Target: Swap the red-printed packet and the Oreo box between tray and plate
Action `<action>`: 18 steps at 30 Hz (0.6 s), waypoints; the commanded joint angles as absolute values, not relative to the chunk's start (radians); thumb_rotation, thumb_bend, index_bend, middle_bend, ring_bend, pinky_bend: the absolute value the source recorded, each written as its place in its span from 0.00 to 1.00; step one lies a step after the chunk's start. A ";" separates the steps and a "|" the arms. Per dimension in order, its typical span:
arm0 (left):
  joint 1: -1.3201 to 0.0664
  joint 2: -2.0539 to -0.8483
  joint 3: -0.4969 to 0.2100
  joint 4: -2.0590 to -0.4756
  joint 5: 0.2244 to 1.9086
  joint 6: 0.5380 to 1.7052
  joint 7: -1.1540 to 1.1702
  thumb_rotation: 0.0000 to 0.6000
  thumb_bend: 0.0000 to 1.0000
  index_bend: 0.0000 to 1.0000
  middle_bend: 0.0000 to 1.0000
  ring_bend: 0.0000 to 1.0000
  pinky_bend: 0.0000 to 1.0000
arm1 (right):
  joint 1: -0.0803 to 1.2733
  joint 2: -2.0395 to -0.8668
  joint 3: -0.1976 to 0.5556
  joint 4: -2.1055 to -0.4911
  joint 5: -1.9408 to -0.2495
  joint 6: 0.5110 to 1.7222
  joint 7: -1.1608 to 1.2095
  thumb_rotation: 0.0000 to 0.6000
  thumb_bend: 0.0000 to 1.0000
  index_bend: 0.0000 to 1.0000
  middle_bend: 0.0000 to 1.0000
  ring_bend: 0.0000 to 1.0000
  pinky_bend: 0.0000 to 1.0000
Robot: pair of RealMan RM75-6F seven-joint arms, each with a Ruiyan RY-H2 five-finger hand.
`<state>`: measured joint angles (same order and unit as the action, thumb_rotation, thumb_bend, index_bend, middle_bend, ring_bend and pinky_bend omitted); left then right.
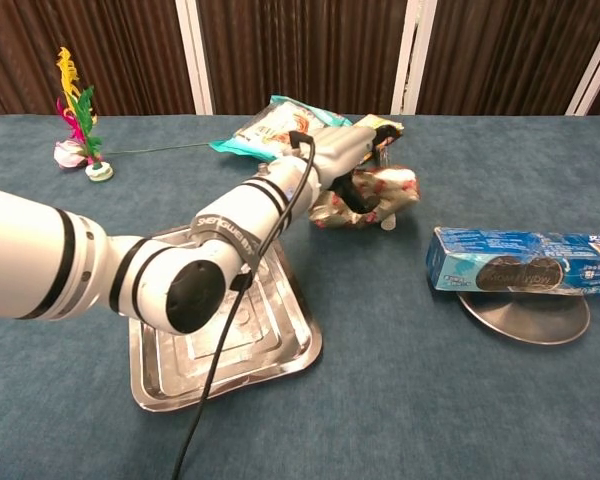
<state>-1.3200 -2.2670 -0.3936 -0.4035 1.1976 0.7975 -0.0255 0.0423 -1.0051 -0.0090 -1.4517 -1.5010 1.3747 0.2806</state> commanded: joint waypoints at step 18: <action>-0.885 -1.718 -0.116 -1.325 1.322 1.196 0.100 1.00 0.39 0.00 0.00 0.00 0.14 | 0.174 -1.077 0.016 -1.472 -1.598 1.286 0.144 1.00 0.19 0.00 0.00 0.00 0.00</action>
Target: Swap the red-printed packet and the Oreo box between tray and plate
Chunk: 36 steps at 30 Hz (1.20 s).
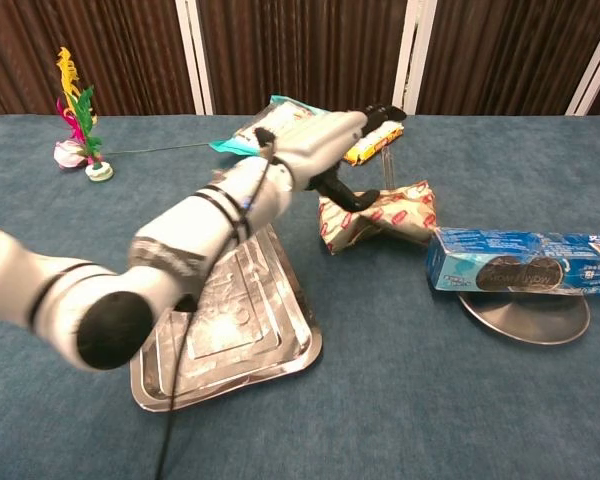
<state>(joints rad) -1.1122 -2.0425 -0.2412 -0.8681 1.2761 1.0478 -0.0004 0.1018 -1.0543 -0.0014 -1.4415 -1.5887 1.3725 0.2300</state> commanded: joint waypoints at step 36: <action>-0.488 -1.336 -0.024 -1.488 1.411 1.378 -0.097 1.00 0.38 0.00 0.00 0.00 0.12 | 0.474 -1.485 0.146 -1.371 -1.283 1.016 -0.273 1.00 0.30 0.69 0.58 0.51 0.65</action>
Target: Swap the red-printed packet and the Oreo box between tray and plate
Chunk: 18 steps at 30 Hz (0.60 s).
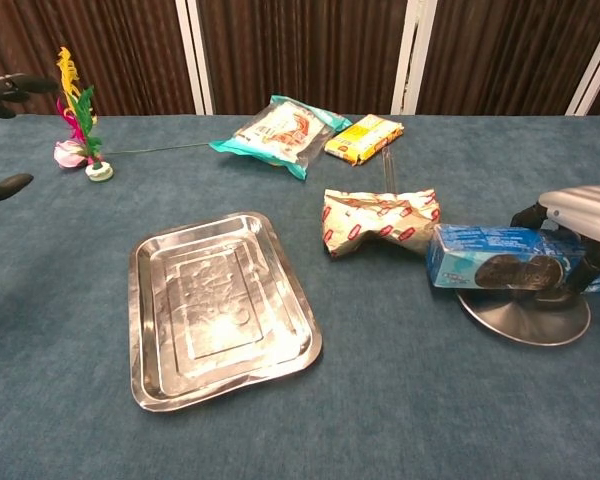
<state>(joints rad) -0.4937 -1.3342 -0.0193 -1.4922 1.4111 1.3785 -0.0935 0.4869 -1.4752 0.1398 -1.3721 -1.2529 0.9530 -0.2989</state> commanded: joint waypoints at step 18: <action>-0.461 -1.338 -0.087 -1.516 1.412 1.365 -0.069 1.00 0.38 0.00 0.00 0.00 0.09 | 0.421 -1.339 0.022 -1.718 -1.592 1.203 -0.251 1.00 0.30 0.76 0.68 0.63 0.71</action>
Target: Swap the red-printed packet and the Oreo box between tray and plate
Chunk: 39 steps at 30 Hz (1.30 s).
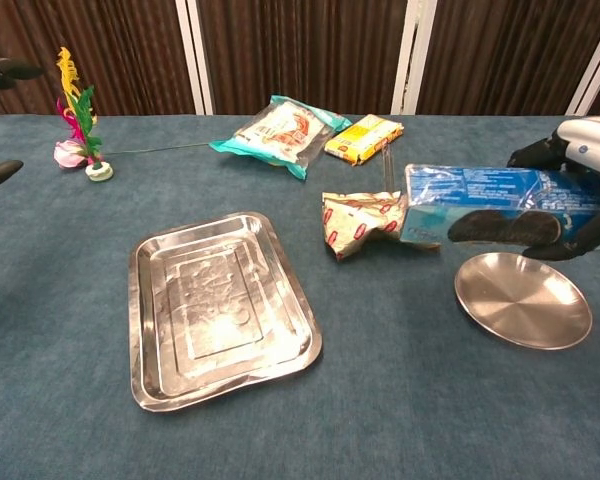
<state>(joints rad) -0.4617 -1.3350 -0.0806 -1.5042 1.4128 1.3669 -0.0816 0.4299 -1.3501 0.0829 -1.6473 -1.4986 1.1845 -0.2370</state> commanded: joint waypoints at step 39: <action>-0.428 -1.358 -0.126 -1.448 1.446 1.343 -0.083 1.00 0.38 0.00 0.00 0.00 0.08 | 0.674 -1.317 0.190 -1.668 -1.217 0.882 -0.294 1.00 0.12 0.00 0.00 0.00 0.05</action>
